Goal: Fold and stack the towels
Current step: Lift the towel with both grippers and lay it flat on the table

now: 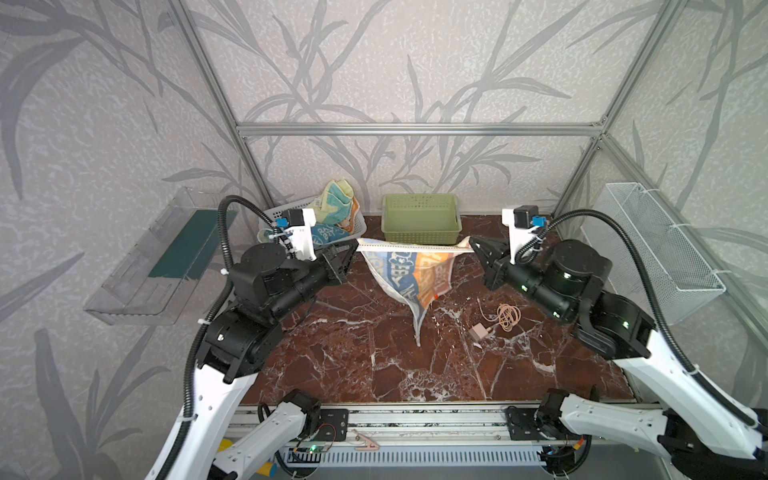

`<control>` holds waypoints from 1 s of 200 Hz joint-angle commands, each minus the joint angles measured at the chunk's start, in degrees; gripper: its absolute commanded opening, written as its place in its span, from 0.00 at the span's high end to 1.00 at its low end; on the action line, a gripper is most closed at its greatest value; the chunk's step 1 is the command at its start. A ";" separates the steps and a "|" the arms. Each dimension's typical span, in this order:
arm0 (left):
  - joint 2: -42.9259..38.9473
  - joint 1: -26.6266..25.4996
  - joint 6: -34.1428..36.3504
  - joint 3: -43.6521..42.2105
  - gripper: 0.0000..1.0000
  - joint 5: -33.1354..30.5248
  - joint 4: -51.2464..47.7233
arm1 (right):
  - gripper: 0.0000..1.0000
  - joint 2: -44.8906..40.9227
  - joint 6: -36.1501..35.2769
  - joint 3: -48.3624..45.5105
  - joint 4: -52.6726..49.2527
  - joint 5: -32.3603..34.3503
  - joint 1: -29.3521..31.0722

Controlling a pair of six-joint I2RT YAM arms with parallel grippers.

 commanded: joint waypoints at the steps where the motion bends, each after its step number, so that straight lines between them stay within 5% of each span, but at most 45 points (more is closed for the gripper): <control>1: -2.44 -1.08 1.31 3.63 1.00 -0.28 -5.87 | 1.00 -2.25 -4.18 3.49 -7.26 10.93 7.33; 52: -6.07 -1.37 -0.17 7.91 1.00 2.14 -13.09 | 1.00 -0.31 -9.19 10.41 -13.68 27.33 25.35; 99: 1.54 -1.23 1.95 12.76 1.00 1.34 -21.01 | 1.00 7.71 -12.06 19.54 -19.13 33.80 23.93; 123: 8.65 0.31 5.28 14.19 1.00 -2.56 -22.42 | 1.00 11.47 -6.78 21.62 -22.79 17.36 7.82; 144: 15.29 7.88 4.80 10.69 1.00 5.27 -16.55 | 1.00 16.31 -3.80 18.40 -20.59 2.73 -5.98; 200: 36.25 14.21 5.52 0.99 1.00 8.27 6.47 | 1.00 38.11 0.31 6.38 -1.87 -19.47 -22.71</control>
